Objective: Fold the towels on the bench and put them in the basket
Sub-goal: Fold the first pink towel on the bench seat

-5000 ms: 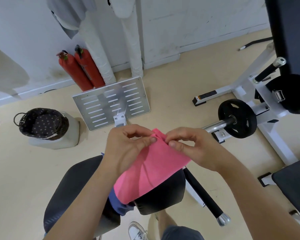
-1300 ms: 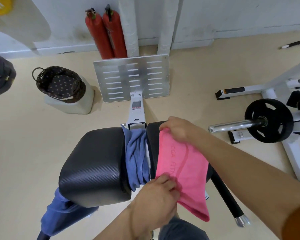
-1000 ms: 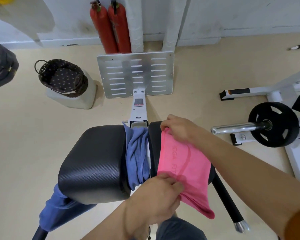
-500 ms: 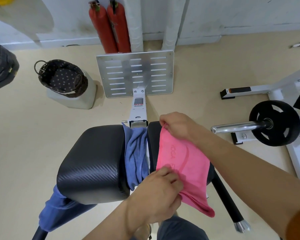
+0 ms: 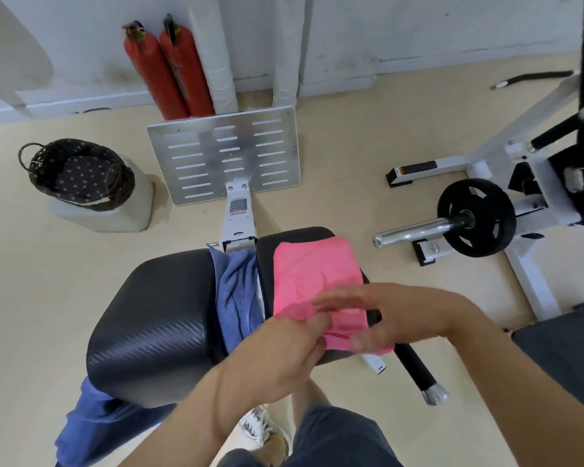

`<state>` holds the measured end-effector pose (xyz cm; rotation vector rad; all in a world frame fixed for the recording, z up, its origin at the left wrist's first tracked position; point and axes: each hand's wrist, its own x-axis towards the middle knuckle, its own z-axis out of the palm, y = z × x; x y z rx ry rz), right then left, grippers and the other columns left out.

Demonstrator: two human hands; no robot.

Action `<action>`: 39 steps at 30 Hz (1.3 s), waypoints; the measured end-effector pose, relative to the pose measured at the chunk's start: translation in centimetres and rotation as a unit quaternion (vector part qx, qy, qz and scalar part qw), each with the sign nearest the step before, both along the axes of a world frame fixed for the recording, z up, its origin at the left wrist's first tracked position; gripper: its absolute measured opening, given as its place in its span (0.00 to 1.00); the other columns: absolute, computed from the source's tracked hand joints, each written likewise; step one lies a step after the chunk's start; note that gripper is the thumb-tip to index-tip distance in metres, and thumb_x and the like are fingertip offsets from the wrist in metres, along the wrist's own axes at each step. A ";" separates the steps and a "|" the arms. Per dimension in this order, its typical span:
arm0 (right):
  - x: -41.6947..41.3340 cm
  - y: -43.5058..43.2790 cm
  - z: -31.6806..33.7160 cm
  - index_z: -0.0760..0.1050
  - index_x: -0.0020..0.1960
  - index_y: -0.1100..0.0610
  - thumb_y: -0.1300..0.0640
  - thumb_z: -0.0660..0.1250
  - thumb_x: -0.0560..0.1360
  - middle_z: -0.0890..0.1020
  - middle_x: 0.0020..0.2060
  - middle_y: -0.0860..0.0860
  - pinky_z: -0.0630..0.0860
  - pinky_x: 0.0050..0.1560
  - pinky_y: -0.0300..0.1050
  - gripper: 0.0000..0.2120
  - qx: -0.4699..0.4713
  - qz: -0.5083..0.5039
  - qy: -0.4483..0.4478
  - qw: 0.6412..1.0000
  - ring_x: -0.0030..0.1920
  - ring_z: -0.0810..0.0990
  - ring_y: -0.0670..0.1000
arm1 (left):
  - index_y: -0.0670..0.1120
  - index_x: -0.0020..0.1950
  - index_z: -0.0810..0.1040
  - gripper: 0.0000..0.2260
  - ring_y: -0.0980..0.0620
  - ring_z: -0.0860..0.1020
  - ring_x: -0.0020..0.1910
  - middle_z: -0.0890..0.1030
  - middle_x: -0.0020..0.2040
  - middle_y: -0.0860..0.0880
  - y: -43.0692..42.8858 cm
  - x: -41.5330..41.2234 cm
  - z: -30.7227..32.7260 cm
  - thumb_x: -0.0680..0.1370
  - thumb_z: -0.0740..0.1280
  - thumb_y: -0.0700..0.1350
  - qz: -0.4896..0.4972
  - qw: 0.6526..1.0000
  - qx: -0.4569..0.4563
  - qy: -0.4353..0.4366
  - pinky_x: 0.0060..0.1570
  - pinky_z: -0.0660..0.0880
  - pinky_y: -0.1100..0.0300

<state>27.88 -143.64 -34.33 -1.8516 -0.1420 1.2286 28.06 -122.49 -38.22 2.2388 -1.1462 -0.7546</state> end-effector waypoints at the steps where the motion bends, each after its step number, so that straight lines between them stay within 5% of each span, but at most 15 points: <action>1: -1.6 -0.4 0.2 0.63 0.71 0.38 0.43 0.73 0.69 0.71 0.66 0.33 0.66 0.65 0.32 0.33 0.001 -0.003 0.005 1.000 0.65 0.68 0.33 | 0.46 0.60 0.69 0.09 0.50 0.69 0.39 0.77 0.48 0.45 -0.1 0.0 0.3 0.82 0.55 0.45 -0.001 1.000 -0.001 0.014 0.38 0.60 0.59; 5: -5.8 -0.8 -1.9 0.73 0.61 0.37 0.55 0.71 0.71 0.80 0.51 0.40 0.79 0.51 0.50 0.22 -0.062 -0.086 -0.050 0.993 0.49 0.80 0.46 | 0.46 0.64 0.68 0.11 0.51 0.70 0.39 0.76 0.48 0.47 0.0 -0.8 0.6 0.82 0.55 0.44 -0.012 0.997 -0.003 0.070 0.41 0.66 0.57; 9: -6.4 -0.6 -2.7 0.80 0.47 0.36 0.62 0.68 0.74 0.84 0.41 0.38 0.78 0.48 0.39 0.18 -0.047 -0.211 -0.074 0.974 0.44 0.81 0.39 | 0.41 0.59 0.72 0.14 0.49 0.75 0.47 0.77 0.49 0.46 0.1 -0.3 -0.1 0.81 0.54 0.47 0.044 0.982 -0.009 0.182 0.51 0.71 0.53; 11: -6.1 -0.6 -3.8 0.80 0.52 0.47 0.60 0.69 0.74 0.85 0.45 0.46 0.79 0.54 0.48 0.10 -0.053 -0.279 -0.082 0.955 0.48 0.83 0.44 | 0.45 0.60 0.74 0.11 0.60 0.76 0.46 0.78 0.48 0.54 0.1 0.6 -0.3 0.82 0.57 0.46 0.089 0.975 -0.018 0.204 0.52 0.72 0.62; 14: -4.3 -0.2 -5.0 0.78 0.50 0.55 0.52 0.67 0.75 0.84 0.44 0.52 0.77 0.53 0.58 0.08 -0.109 -0.326 -0.139 0.929 0.47 0.82 0.53 | 0.51 0.44 0.76 0.06 0.58 0.72 0.34 0.75 0.35 0.54 -0.1 2.8 -0.8 0.80 0.62 0.47 0.184 0.969 -0.008 0.167 0.43 0.73 0.59; 17: -1.7 0.7 -5.7 0.76 0.48 0.55 0.50 0.64 0.76 0.82 0.42 0.50 0.76 0.50 0.54 0.08 -0.173 -0.343 -0.193 0.903 0.45 0.80 0.52 | 0.50 0.45 0.80 0.05 0.58 0.77 0.40 0.80 0.39 0.55 -0.4 5.4 -2.2 0.77 0.66 0.50 0.308 0.942 0.004 0.131 0.43 0.72 0.67; 19: -0.1 1.3 -6.2 0.75 0.49 0.56 0.50 0.63 0.78 0.81 0.42 0.50 0.76 0.47 0.50 0.09 -0.214 -0.335 -0.219 0.891 0.44 0.79 0.52 | 0.51 0.46 0.80 0.04 0.62 0.76 0.40 0.80 0.39 0.58 -0.8 6.8 -3.2 0.76 0.67 0.50 0.347 0.931 0.013 0.110 0.38 0.68 0.73; 23: 1.5 2.3 -7.5 0.72 0.52 0.57 0.50 0.58 0.80 0.80 0.45 0.52 0.68 0.40 0.46 0.11 -0.308 -0.256 -0.259 0.879 0.44 0.77 0.55 | 0.50 0.46 0.77 0.06 0.60 0.74 0.37 0.76 0.36 0.57 -1.2 7.4 -5.2 0.78 0.65 0.51 0.342 0.933 0.079 0.081 0.32 0.64 0.70; 28: 2.5 2.8 -8.8 0.68 0.56 0.56 0.54 0.56 0.81 0.80 0.46 0.51 0.62 0.38 0.45 0.08 -0.372 -0.188 -0.271 0.868 0.43 0.78 0.55 | 0.50 0.46 0.78 0.06 0.59 0.74 0.37 0.76 0.36 0.57 -1.4 7.7 -7.1 0.77 0.66 0.51 0.354 0.926 0.108 0.073 0.38 0.69 0.64; 32: 2.7 2.8 -9.0 0.60 0.66 0.53 0.59 0.56 0.79 0.78 0.46 0.52 0.63 0.37 0.45 0.16 -0.374 -0.186 -0.275 0.866 0.36 0.70 0.55 | 0.48 0.46 0.80 0.08 0.55 0.77 0.39 0.80 0.39 0.54 -1.7 8.5 -7.6 0.78 0.65 0.51 0.344 0.928 0.128 0.069 0.42 0.75 0.58; 39: 3.4 2.6 -9.2 0.63 0.67 0.53 0.56 0.53 0.81 0.75 0.54 0.53 0.63 0.42 0.44 0.15 -0.374 -0.131 -0.246 0.884 0.46 0.77 0.55 | 0.49 0.50 0.80 0.10 0.50 0.77 0.46 0.79 0.46 0.50 -1.3 8.5 -9.2 0.78 0.62 0.52 0.295 0.943 0.147 0.044 0.46 0.76 0.53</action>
